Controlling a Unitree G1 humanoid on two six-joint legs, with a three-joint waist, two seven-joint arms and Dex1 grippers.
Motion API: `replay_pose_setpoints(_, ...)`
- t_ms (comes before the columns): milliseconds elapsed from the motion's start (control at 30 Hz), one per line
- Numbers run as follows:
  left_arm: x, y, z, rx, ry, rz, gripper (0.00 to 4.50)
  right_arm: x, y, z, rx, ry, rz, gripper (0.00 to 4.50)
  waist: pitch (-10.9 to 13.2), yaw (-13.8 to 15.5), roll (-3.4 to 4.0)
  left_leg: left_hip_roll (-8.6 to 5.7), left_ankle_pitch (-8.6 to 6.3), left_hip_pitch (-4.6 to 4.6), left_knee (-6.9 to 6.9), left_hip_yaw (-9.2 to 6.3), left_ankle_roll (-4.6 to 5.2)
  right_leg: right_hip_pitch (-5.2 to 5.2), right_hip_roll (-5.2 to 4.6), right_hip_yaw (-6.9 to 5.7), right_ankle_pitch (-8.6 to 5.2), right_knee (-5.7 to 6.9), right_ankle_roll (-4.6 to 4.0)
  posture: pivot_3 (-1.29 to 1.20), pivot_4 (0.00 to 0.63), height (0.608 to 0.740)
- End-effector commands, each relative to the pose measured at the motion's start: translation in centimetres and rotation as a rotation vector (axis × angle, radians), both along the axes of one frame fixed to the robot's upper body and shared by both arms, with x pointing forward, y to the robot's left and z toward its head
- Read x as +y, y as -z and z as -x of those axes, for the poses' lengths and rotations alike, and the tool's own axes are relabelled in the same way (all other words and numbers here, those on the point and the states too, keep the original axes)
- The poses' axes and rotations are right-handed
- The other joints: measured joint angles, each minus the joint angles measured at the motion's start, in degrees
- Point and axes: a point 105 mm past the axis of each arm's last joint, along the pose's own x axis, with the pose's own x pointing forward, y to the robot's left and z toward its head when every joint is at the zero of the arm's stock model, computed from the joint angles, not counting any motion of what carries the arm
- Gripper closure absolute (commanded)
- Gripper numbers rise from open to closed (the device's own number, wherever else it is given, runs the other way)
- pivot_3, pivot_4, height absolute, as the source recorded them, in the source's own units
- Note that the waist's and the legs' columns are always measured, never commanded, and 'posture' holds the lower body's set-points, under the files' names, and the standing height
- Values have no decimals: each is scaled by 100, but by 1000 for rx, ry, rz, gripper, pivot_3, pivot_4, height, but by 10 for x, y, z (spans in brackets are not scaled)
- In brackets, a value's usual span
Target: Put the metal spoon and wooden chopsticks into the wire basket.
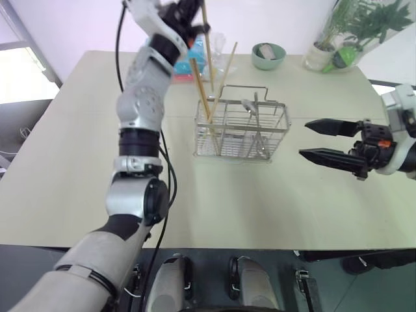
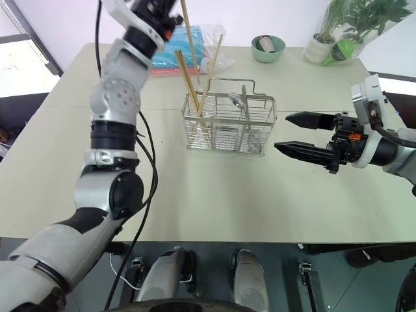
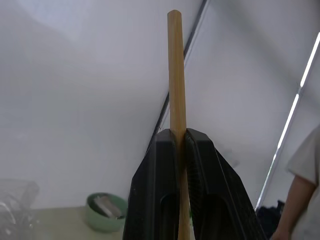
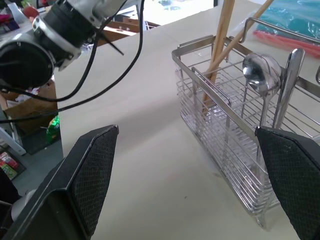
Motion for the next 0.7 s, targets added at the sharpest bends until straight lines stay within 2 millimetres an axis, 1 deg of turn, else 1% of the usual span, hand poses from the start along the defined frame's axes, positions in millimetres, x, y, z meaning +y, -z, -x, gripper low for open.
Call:
replay_pose_setpoints(33, -18, -3, 19, -111, 9, -91, 4463, 0, -13, 1, -67, -4, -9, 0, 0, 7, 0, 0, -1, 1, 0, 0, 1, 1, 0, 1, 0, 1, 0, 0, 150, 715)
replay_pose_setpoints(100, -20, 4, 19, -104, 3, -97, 4463, 0, -14, 0, -71, -4, -12, 0, 0, 16, 0, 0, -9, 0, 1, -1, 16, 1, -1, 1, 1, -1, -1, 0, 150, 715)
replay_pose_setpoints(167, -28, 21, 19, -81, -2, -130, 4463, 0, -16, -1, -81, -8, -15, 0, -1, 7, 1, 0, -14, 0, 2, -3, 24, 2, -1, 1, 1, -3, -1, 0, 150, 715)
replay_pose_setpoints(233, -32, 36, 17, -42, -2, -147, 4463, 1, -17, -4, -89, -12, -18, 0, -1, 8, 1, 0, -15, 2, 1, -3, 24, 3, -2, 1, 1, -3, -2, 0, 150, 715)
replay_pose_setpoints(300, -31, 41, 15, -20, -1, -149, 4463, 2, -17, -6, -92, -15, -20, 0, -1, 5, 1, 0, -15, 3, 1, -4, 24, 4, -2, 1, 0, -2, -2, 0, 150, 715)
replay_pose_setpoints(367, -30, 47, 14, 5, 8, -142, 3643, 4, -17, -8, -96, -23, -17, 0, -1, 2, 1, 1, -15, 2, 1, -4, 24, 3, -2, 1, 1, -2, -2, 0, 150, 715)
replay_pose_setpoints(400, -28, 50, 13, 14, 3, -145, 3356, 4, -17, -9, -98, -27, -17, 0, -1, 2, 2, 1, -15, 2, 1, -4, 25, 2, -1, 1, 1, -2, -2, 0, 150, 715)
replay_pose_setpoints(467, -26, 52, 13, 19, -4, -144, 2412, 5, -17, -10, -99, -33, -18, 0, -1, 2, 2, 1, -15, 2, 1, -4, 25, 2, -1, 1, 1, -2, -2, 0, 150, 715)
replay_pose_setpoints(500, -24, 51, 14, 17, -5, -141, 1789, 5, -17, -10, -101, -34, -19, 0, -1, 6, 2, 1, -15, 2, 1, -4, 25, 3, -1, 1, 1, -2, -3, 0, 150, 715)
replay_pose_setpoints(533, -22, 50, 16, 14, -5, -136, 1379, 5, -18, -11, -103, -35, -19, 0, -1, 5, 2, 1, -15, 2, 1, -4, 25, 3, -1, 1, 1, -2, -2, 0, 150, 715)
replay_pose_setpoints(600, -15, 42, 22, -1, -8, -111, 261, 4, -17, -14, -104, -35, -19, 0, -1, 7, 2, 1, -15, 1, 1, -5, 25, 2, -2, 1, 1, -2, -2, 0, 150, 715)
replay_pose_setpoints(633, -12, 39, 24, -8, -9, -106, 21, 4, -17, -15, -103, -35, -19, 0, -1, 4, 2, 1, -15, 1, 1, -5, 25, 2, -2, 1, 1, -2, -3, 0, 150, 715)
replay_pose_setpoints(700, -7, 31, 31, -34, -4, -109, 21, 3, -17, -18, -103, -35, -19, 0, -1, 4, 2, 1, -15, 1, 1, -5, 25, 3, -2, 1, 1, -2, -3, 0, 150, 715)
